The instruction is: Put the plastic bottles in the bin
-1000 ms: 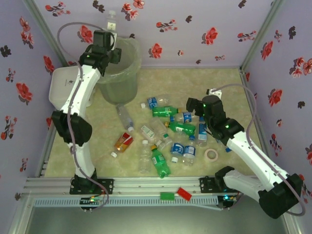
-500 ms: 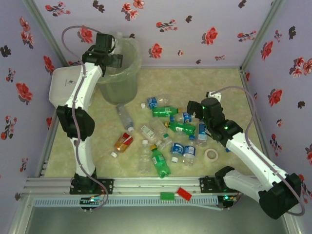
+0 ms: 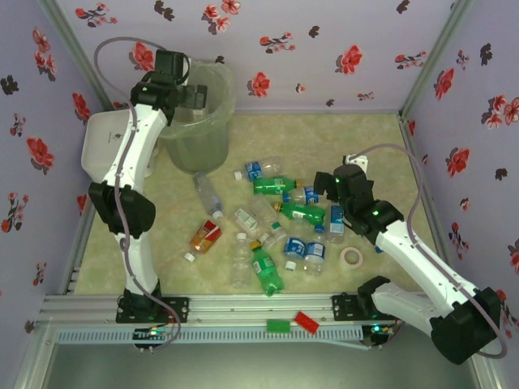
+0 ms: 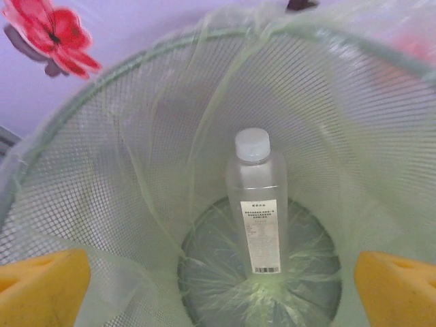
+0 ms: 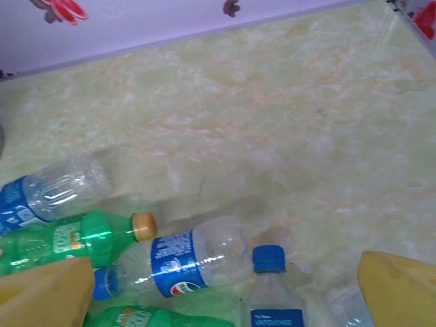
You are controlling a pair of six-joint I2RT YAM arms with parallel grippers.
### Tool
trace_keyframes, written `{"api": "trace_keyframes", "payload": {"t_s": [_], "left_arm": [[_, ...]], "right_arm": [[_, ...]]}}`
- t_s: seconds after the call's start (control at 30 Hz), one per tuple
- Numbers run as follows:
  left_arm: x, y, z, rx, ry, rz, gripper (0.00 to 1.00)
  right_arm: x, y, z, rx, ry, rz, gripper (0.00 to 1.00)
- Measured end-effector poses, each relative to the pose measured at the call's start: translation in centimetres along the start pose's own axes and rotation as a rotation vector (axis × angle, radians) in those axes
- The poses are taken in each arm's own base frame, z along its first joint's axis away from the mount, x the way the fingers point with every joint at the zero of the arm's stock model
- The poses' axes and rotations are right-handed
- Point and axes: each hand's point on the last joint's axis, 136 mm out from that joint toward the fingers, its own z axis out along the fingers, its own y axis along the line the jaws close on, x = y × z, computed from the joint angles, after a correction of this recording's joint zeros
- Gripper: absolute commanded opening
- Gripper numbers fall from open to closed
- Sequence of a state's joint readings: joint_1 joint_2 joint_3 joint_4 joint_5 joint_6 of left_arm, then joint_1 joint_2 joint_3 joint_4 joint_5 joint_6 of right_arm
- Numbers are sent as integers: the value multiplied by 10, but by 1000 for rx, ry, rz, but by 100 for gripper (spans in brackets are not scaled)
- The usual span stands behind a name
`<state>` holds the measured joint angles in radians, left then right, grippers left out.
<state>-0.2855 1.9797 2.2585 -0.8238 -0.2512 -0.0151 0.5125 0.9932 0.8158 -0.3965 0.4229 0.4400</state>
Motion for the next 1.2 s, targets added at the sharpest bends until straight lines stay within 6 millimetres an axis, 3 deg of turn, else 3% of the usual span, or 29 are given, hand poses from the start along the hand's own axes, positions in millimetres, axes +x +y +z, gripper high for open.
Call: {"api": "trace_keyframes", "payload": {"t_s": [0.23, 0.4, 0.53, 0.67, 0.9, 1.07, 1.2], "left_arm": [[-7, -51, -81, 118, -137, 48, 100], [16, -92, -109, 217, -184, 73, 100], [48, -127, -115, 301, -170, 72, 100], [82, -157, -115, 386, -143, 30, 100], [135, -191, -108, 530, -74, -126, 100], [152, -207, -107, 614, -20, -200, 100], [190, -216, -91, 631, 73, -237, 100]], "right_arm": [[17, -39, 2, 149, 80, -23, 99], [26, -66, 4, 233, 133, -1, 98], [32, -98, 5, 329, 177, 43, 97], [40, -116, 8, 373, 214, 67, 94], [79, -118, 32, 353, 406, 57, 91], [102, -115, 45, 339, 511, 38, 93], [115, -121, 53, 359, 568, 37, 95]]}}
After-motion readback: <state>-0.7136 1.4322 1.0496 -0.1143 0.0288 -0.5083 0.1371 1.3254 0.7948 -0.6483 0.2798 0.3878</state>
